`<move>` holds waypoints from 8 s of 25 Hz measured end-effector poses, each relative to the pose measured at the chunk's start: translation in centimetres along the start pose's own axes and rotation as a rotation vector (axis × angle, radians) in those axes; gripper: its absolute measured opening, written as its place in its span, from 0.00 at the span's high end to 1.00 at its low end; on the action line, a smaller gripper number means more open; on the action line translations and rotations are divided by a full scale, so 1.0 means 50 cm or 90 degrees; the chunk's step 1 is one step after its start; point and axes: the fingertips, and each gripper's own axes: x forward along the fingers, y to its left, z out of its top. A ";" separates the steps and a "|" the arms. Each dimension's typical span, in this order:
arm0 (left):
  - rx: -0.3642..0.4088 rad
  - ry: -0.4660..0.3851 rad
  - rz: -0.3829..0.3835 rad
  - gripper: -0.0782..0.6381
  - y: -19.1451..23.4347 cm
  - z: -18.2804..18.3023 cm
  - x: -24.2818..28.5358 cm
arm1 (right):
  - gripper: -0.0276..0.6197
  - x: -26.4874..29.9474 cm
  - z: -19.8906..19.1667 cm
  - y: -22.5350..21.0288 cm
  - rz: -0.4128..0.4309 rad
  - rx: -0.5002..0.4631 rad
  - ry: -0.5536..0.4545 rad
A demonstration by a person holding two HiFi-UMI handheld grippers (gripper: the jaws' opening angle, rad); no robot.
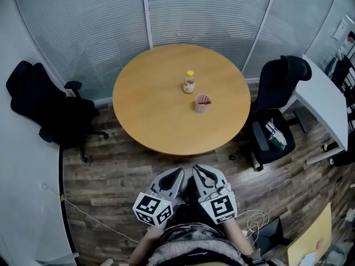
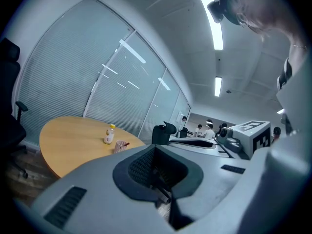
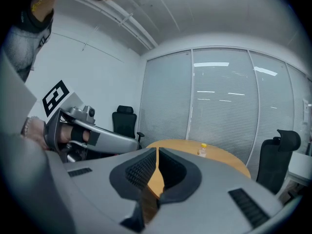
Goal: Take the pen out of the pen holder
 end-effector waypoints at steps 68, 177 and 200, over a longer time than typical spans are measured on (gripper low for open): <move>0.047 0.088 -0.142 0.88 0.297 0.202 0.529 | 0.91 0.412 0.044 -0.462 -0.139 0.064 0.014; -0.020 0.220 0.076 0.88 0.346 0.006 0.702 | 0.85 0.572 -0.368 -0.656 0.083 0.043 0.205; -0.008 0.216 0.058 0.88 0.335 0.018 0.697 | 0.85 0.523 -0.267 -0.666 0.077 0.038 0.181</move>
